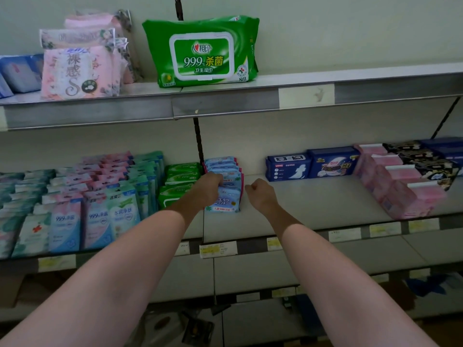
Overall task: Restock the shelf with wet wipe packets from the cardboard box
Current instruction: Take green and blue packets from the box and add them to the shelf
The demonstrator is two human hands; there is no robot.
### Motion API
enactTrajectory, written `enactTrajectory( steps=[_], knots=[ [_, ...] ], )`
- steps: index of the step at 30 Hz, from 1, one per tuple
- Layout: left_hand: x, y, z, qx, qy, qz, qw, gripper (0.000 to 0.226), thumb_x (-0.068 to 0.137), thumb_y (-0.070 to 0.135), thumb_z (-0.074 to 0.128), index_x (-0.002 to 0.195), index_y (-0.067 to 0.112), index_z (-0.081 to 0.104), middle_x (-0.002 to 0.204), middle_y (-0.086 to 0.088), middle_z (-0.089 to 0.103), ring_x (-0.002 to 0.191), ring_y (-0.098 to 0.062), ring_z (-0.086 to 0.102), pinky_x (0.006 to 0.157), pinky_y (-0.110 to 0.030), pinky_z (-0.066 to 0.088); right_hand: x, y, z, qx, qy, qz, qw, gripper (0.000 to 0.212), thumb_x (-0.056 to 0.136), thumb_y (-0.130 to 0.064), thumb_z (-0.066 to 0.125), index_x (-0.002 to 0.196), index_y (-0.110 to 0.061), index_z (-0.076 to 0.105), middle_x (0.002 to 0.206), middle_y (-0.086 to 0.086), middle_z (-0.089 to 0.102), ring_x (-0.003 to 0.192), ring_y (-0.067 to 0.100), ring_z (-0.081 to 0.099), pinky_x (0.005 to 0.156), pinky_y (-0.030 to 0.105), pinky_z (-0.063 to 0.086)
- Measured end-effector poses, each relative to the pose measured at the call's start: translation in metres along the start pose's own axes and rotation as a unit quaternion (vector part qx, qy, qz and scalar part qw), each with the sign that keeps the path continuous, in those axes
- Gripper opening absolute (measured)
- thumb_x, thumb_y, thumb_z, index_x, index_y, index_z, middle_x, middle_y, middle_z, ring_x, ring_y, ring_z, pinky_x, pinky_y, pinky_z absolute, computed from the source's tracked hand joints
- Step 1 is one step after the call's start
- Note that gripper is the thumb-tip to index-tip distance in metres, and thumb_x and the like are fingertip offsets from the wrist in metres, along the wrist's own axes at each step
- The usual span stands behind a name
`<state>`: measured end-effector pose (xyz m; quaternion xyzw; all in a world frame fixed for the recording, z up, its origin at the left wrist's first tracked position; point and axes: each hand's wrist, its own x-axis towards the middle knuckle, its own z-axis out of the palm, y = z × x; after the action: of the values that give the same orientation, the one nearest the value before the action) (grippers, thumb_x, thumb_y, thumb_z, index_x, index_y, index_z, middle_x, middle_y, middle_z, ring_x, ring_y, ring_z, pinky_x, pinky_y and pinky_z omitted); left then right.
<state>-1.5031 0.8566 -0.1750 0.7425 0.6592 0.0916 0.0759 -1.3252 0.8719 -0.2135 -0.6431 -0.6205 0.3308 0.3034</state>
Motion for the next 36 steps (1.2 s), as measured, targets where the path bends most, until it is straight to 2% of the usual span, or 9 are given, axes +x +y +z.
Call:
enactTrajectory(
  steps=[6,12,18,21,23,25,28,32,36],
  knots=[
    [0.012,0.001,0.005,0.034,0.063,-0.018,0.997,0.029,0.085,-0.001,0.062,0.112,0.005,0.053,0.109,-0.016,0.058,0.099,-0.030,0.057,0.080,-0.040,0.051,0.003,0.003,0.003,0.002,-0.006,0.000,1.000,0.018,0.101,-0.027,0.050,0.097,-0.009,0.052,0.093,0.006,0.057,0.075,0.013,0.050,0.056,0.025,0.036],
    [0.021,0.008,0.018,0.121,0.069,-0.056,0.989,0.056,0.089,0.003,0.055,0.142,0.011,0.037,0.134,-0.018,0.047,0.122,-0.035,0.044,0.096,-0.045,0.045,0.008,0.001,0.004,0.016,-0.028,-0.006,0.999,0.014,0.101,-0.023,0.051,0.100,-0.009,0.055,0.102,0.010,0.062,0.085,0.017,0.055,0.059,0.025,0.040],
    [0.013,0.011,0.019,0.137,0.089,-0.067,0.984,0.062,0.088,0.008,0.057,0.145,0.012,0.034,0.142,-0.018,0.036,0.125,-0.036,0.041,0.101,-0.046,0.040,0.007,0.002,0.011,0.013,-0.048,-0.014,0.999,0.012,0.101,-0.024,0.052,0.097,-0.012,0.051,0.111,0.013,0.065,0.088,0.018,0.057,0.060,0.025,0.042],
    [0.003,0.009,0.011,0.145,0.096,-0.073,0.982,0.064,0.088,0.014,0.061,0.145,0.013,0.034,0.142,-0.017,0.037,0.126,-0.035,0.041,0.102,-0.046,0.038,0.001,-0.001,0.015,0.016,-0.052,-0.021,0.998,0.014,0.101,-0.024,0.053,0.103,-0.010,0.055,0.112,0.012,0.065,0.090,0.019,0.057,0.065,0.026,0.044],
    [-0.006,0.007,0.005,0.143,0.102,-0.081,0.981,0.064,0.087,0.014,0.060,0.145,0.013,0.034,0.140,-0.016,0.040,0.126,-0.035,0.042,0.102,-0.046,0.038,-0.009,-0.005,0.017,0.013,-0.052,-0.034,0.998,0.017,0.101,-0.024,0.053,0.108,-0.009,0.057,0.107,0.008,0.063,0.090,0.018,0.056,0.060,0.022,0.041],
    [-0.019,0.006,0.002,0.137,0.099,-0.084,0.982,0.062,0.087,0.014,0.059,0.144,0.013,0.035,0.136,-0.016,0.045,0.124,-0.035,0.044,0.101,-0.046,0.040,-0.021,-0.011,0.022,0.000,-0.048,-0.051,0.998,0.011,0.101,-0.022,0.052,0.102,-0.012,0.056,0.102,0.007,0.062,0.090,0.021,0.058,0.058,0.022,0.036],
    [-0.041,0.004,-0.002,0.128,0.100,-0.078,0.984,0.056,0.088,0.017,0.059,0.140,0.014,0.039,0.130,-0.015,0.049,0.121,-0.035,0.047,0.095,-0.046,0.043,-0.038,-0.018,0.031,-0.012,-0.046,-0.060,0.997,0.010,0.098,-0.021,0.054,0.095,-0.012,0.056,0.106,0.014,0.067,0.099,0.029,0.062,0.071,0.026,0.038],
    [-0.075,-0.008,-0.006,0.098,0.103,-0.051,0.989,0.038,0.091,0.025,0.057,0.127,0.015,0.048,0.121,-0.014,0.057,0.111,-0.035,0.054,0.086,-0.042,0.045,-0.066,-0.029,0.043,-0.017,-0.039,-0.058,0.997,0.013,0.097,-0.022,0.054,0.094,-0.009,0.055,0.106,0.015,0.066,0.102,0.032,0.060,0.076,0.031,0.042],
    [-0.125,-0.027,-0.012,0.095,0.067,-0.053,0.992,0.033,0.090,0.022,0.054,0.122,0.014,0.050,0.120,-0.012,0.058,0.108,-0.032,0.056,0.076,-0.035,0.039,-0.108,-0.046,0.066,-0.031,-0.049,-0.057,0.997,0.005,0.094,-0.018,0.057,0.092,-0.013,0.057,0.107,0.015,0.068,0.105,0.032,0.060,0.086,0.034,0.046]
  ],
)
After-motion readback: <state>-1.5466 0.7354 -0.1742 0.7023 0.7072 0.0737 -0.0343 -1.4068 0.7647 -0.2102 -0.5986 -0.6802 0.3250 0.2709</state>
